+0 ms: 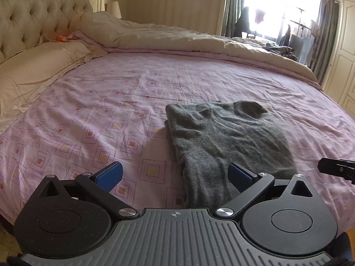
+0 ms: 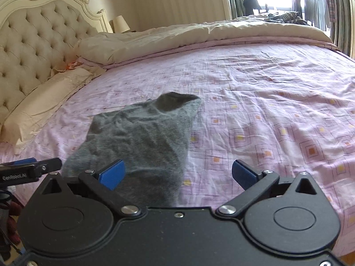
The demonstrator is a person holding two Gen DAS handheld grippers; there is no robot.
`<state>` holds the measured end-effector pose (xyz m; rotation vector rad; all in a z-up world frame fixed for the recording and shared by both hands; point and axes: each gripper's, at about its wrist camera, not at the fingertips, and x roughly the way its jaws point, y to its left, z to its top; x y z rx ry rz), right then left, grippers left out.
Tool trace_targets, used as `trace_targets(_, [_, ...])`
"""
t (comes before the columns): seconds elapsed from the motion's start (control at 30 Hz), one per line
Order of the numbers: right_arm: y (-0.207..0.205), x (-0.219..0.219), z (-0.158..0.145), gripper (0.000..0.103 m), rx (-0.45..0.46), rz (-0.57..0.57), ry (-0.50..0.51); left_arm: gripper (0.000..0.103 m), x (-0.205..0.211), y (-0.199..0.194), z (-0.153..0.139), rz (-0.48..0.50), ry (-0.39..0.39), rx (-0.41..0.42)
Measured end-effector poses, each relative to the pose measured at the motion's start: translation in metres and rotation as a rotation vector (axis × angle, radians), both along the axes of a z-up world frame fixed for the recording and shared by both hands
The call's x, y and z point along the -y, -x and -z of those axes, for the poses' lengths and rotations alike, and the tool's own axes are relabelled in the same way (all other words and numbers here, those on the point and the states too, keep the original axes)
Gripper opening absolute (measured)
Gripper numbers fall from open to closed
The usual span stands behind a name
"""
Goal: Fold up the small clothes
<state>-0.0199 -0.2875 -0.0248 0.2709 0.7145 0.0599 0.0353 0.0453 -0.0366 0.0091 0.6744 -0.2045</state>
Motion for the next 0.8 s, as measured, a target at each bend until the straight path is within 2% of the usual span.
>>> trace_targets(0.1, [0.009, -0.005, -0.01, 0.102, -0.012, 0.025, 0.004, 0.103, 0.01, 0.013, -0.01, -0.008, -0.016, 0.009])
trace_targets(0.33, [0.023, -0.012, -0.025, 0.102, -0.054, 0.112, 0.109, 0.102, 0.029, 0.032, -0.03, -0.068, -0.076, -0.012])
trace_targets(0.43, [0.028, -0.01, -0.026, 0.102, -0.059, 0.099, 0.066, 0.102, 0.032, 0.036, -0.034, -0.111, -0.102, -0.027])
trace_targets(0.53, [0.031, -0.008, -0.027, 0.102, -0.071, 0.091, 0.021, 0.102, 0.033, 0.035, -0.033, -0.105, -0.101, -0.061])
trace_targets(0.8, [0.039, -0.017, -0.027, 0.102, -0.08, 0.072, 0.02, 0.102, 0.033, 0.043, -0.025, -0.094, -0.103, -0.11])
